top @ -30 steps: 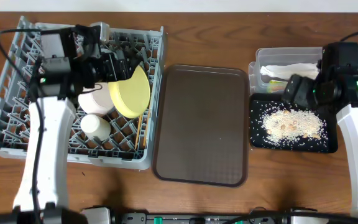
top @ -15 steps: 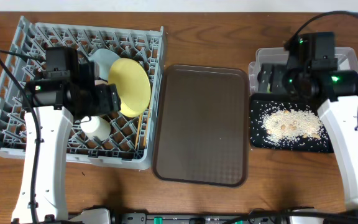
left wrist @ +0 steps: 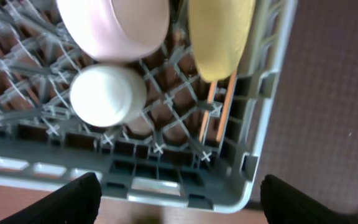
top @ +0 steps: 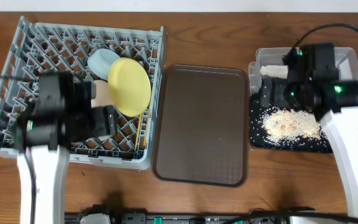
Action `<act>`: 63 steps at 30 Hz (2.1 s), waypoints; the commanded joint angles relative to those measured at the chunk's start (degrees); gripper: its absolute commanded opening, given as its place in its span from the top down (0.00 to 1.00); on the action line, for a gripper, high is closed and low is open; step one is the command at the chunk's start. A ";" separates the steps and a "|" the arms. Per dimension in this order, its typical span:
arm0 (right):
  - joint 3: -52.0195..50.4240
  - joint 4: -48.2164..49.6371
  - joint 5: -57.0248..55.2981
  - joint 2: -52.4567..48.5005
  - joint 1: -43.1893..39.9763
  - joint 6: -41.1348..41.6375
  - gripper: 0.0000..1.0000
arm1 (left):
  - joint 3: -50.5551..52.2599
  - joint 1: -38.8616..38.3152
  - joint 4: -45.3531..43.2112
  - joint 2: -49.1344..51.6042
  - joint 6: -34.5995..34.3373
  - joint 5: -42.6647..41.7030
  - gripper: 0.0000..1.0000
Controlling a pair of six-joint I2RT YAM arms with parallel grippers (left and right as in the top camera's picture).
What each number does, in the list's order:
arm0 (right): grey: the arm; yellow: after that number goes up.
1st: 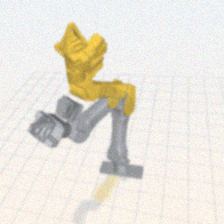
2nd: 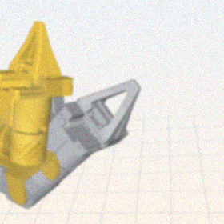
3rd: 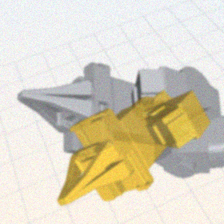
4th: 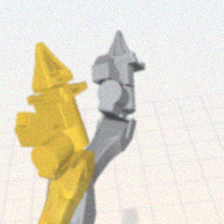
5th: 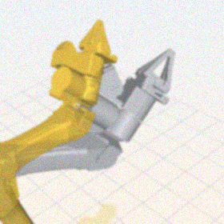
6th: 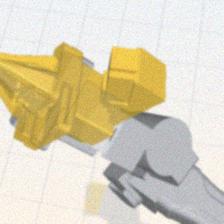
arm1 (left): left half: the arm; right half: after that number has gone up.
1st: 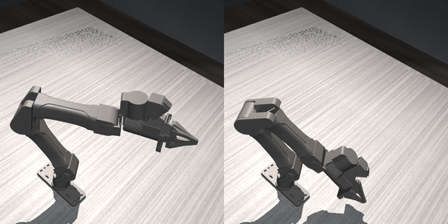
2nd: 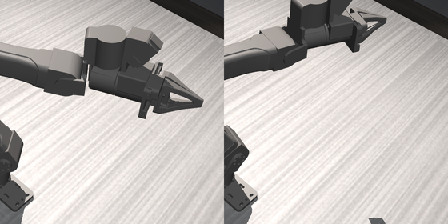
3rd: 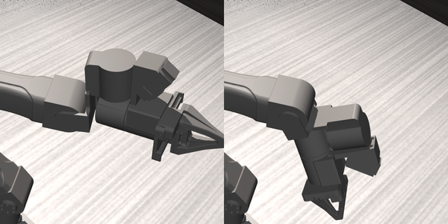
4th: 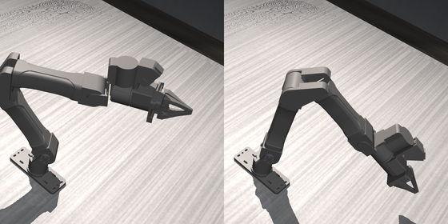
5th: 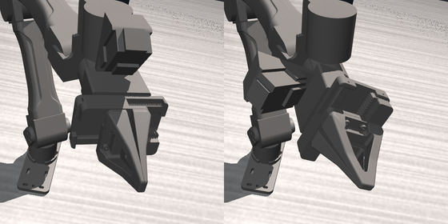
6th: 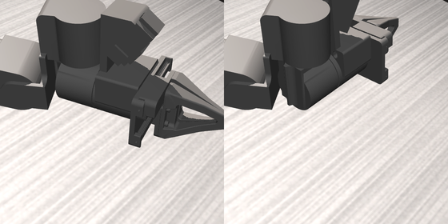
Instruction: Sort waste into correct bins and load items into the dishwasher
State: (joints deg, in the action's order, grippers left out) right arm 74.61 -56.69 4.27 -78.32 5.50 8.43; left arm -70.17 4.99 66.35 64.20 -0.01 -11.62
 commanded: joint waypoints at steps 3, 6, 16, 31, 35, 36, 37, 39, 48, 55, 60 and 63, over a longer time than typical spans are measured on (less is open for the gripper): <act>-10.78 5.42 -0.22 14.47 0.57 -0.79 0.01 | 7.85 0.07 -4.98 -15.21 1.88 0.09 0.15; -15.58 6.60 -0.42 22.12 0.57 -0.81 0.01 | 11.85 0.09 -7.28 -22.80 1.64 0.11 0.15; -18.16 -1.11 -1.88 33.07 0.52 -0.81 0.01 | 13.68 0.09 -5.99 -31.67 1.66 0.15 0.15; -18.16 -6.84 -1.88 32.96 0.52 -0.81 0.01 | 13.68 0.09 -5.99 -31.63 1.66 0.15 0.15; -18.18 -8.72 -2.21 33.88 0.52 -1.03 0.01 | 13.68 0.09 -5.99 -31.63 1.66 0.15 0.15; -18.21 -8.76 -3.17 34.29 0.52 -1.46 0.01 | 13.68 0.09 -5.99 -31.63 1.66 0.15 0.15; -18.23 -8.35 -4.09 34.91 0.52 -1.44 0.01 | 13.68 0.09 -5.99 -31.63 1.66 0.15 0.15; -18.27 -6.62 -4.42 36.41 0.52 -1.75 0.01 | 13.68 0.09 -5.99 -31.63 1.66 0.15 0.15; -28.76 15.69 -3.98 52.83 0.26 -8.22 0.01 | 13.68 0.09 -5.99 -31.63 1.66 0.15 0.15; -42.49 29.86 -3.96 67.23 -1.88 -8.79 0.01 | 13.68 0.09 -5.99 -31.63 1.66 0.15 0.15; -51.21 37.46 -3.74 74.53 -2.49 -9.60 0.01 | 13.68 0.09 -5.99 -31.63 1.66 0.15 0.14; -55.89 41.97 -3.76 77.57 -2.93 -9.62 0.01 | 13.68 0.09 -5.99 -31.63 1.66 0.15 0.15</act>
State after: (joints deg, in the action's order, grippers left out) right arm 21.87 -16.78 0.51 -3.11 3.64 -0.10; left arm -56.71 4.99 60.20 32.77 1.32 -11.62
